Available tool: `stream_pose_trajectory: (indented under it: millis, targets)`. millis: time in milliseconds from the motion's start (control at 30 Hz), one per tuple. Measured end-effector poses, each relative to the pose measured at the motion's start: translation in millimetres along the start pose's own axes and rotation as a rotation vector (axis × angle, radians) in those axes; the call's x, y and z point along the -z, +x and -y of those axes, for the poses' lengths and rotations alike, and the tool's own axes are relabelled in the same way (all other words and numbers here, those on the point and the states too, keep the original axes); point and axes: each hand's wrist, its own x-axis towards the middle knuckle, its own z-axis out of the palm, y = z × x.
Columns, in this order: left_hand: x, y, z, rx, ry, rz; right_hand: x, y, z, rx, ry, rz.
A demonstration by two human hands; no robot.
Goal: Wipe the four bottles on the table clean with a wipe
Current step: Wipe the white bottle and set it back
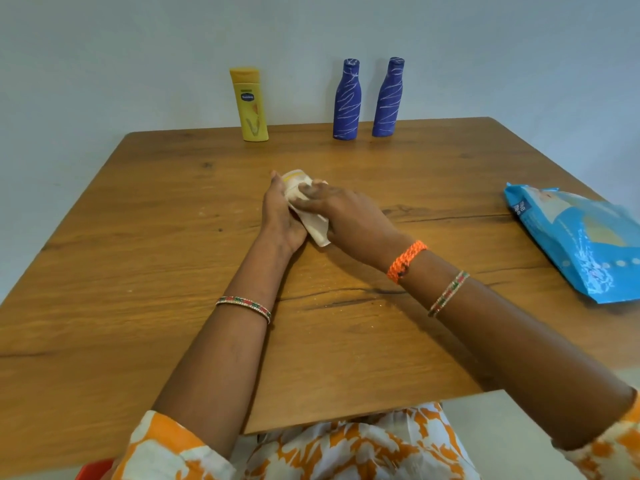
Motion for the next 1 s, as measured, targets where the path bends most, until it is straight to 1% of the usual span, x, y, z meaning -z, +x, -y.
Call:
stream_pose_trajectory:
  millis: [67, 167, 267, 333, 400, 467, 567, 600, 667, 700, 733, 767, 800, 867, 933, 1000]
  targets:
    - [-0.6, 0.8, -1.2, 0.002, 0.009, -0.052, -0.3, -14.3, -0.7, 0.057, -0.025, 0.008]
    - [-3.3, -0.6, -0.6, -0.017, -0.075, -0.115, -4.4, -35.1, -3.5, 0.196, -0.018, -0.098]
    - [-7.3, -4.1, -3.7, -0.024, -0.199, -0.125, -8.8, -48.0, -16.2, 0.329, -0.019, -0.186]
    - [-6.6, -4.8, -8.9, -0.052, -0.320, -0.141, -4.6, -49.8, -22.5, 0.321, 0.037, -0.244]
    - [-5.5, -4.0, -12.2, -0.075, -0.414, -0.145, 2.2, -46.5, -26.0, 0.245, 0.087, -0.334]
    - [-4.7, -2.5, -12.1, -0.084, -0.398, -0.153, 5.5, -40.0, -22.8, 0.207, 0.096, -0.418]
    - [-4.3, -3.1, -9.4, -0.066, -0.303, -0.181, -3.4, -32.3, -8.8, 0.257, 0.045, -0.478]
    - [-3.8, -2.1, -9.0, -0.061, -0.259, -0.232, -10.0, -32.8, -4.8, 0.286, 0.023, -0.469]
    - [-0.9, -0.3, -9.4, -0.069, -0.146, -0.398, -20.8, -38.6, -0.1, 0.371, 0.000, -0.404]
    - [1.0, 0.3, -10.1, -0.071, -0.106, -0.445, -23.1, -41.7, -0.2, 0.408, -0.002, -0.360]
    - [2.7, 0.5, -10.8, -0.072, -0.101, -0.442, -22.5, -44.2, -1.8, 0.415, 0.021, -0.322]
    - [3.5, 0.1, -11.2, -0.067, -0.113, -0.397, -20.2, -46.0, -4.2, 0.381, 0.075, -0.306]
    - [4.4, 0.7, -11.5, -0.056, -0.114, -0.329, -16.5, -46.6, -6.7, 0.312, 0.154, -0.326]
    - [2.8, 0.8, -10.7, -0.043, -0.057, -0.186, -4.9, -43.2, -10.6, 0.087, 0.343, -0.466]
    - [-0.1, 0.8, -10.2, -0.111, 0.000, -0.084, 8.8, -35.0, -14.2, -0.159, 0.543, -0.596]
    - [-2.6, -0.4, -10.2, -0.196, 0.033, -0.014, 22.4, -25.2, -16.4, -0.331, 0.742, -0.640]
